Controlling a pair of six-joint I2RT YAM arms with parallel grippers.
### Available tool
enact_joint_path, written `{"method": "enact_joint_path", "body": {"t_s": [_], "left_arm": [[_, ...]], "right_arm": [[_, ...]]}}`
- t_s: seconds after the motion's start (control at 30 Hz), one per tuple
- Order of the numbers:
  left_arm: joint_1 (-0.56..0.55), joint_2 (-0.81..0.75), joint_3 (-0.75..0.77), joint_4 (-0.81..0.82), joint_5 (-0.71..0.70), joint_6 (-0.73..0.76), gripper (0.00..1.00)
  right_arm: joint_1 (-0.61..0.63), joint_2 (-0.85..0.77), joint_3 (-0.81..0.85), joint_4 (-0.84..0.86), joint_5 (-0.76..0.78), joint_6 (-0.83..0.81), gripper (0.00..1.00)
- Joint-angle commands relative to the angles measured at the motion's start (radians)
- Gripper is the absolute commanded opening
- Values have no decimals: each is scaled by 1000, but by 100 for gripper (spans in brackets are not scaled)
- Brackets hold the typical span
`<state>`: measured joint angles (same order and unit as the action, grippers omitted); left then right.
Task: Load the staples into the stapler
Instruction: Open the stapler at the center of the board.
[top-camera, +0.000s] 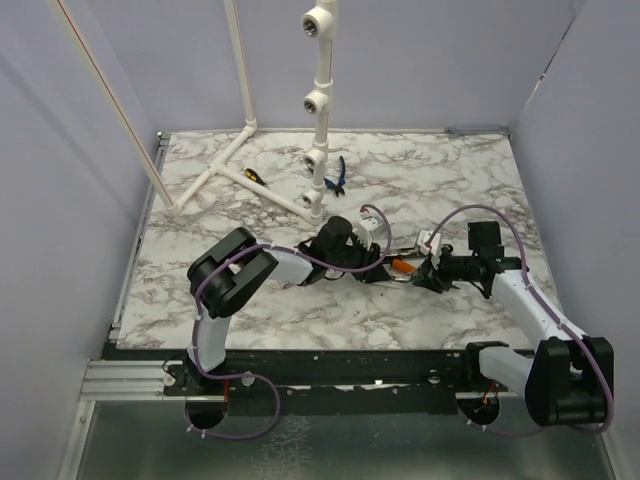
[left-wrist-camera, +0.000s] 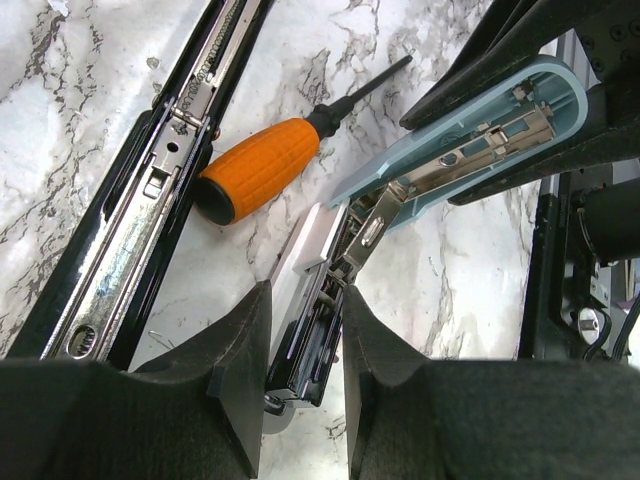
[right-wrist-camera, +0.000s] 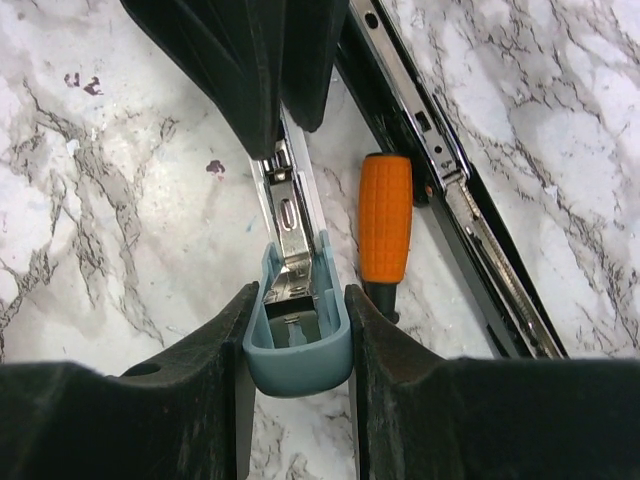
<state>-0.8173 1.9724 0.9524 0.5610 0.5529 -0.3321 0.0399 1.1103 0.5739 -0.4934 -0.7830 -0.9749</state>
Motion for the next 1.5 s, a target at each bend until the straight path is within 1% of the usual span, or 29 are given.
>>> {"method": "enact_joint_path", "body": {"t_s": [0.0, 0.13, 0.4, 0.5, 0.63, 0.83, 1.0, 1.13, 1.4, 1.47], "left_arm": [[53, 71, -63, -229, -199, 19, 0], [54, 80, -66, -230, -200, 4, 0], [53, 73, -70, -223, -200, 1, 0], [53, 76, -78, -218, -198, 0, 0], [53, 87, -78, -216, -193, -1, 0], [53, 75, -88, -216, -202, 9, 0], [53, 77, -85, -216, -198, 12, 0], [53, 80, -79, -216, -190, 12, 0], [53, 44, -56, -216, -160, 25, 0], [53, 31, -48, -215, -148, 27, 3]], "right_arm": [[-66, -41, -37, 30, 138, -13, 1], [-82, -46, -84, 73, 174, -20, 1], [-82, -44, -116, 49, 181, -107, 1], [-82, -37, -129, 41, 232, -154, 1], [-84, -23, -158, 72, 288, -180, 1], [-83, 62, -162, 93, 293, -195, 1], [-83, 82, -168, 101, 276, -200, 1], [-83, 86, -142, 80, 262, -204, 1], [-83, 153, -5, -59, 187, -209, 1], [-81, 171, 36, -97, 172, -208, 1]]}}
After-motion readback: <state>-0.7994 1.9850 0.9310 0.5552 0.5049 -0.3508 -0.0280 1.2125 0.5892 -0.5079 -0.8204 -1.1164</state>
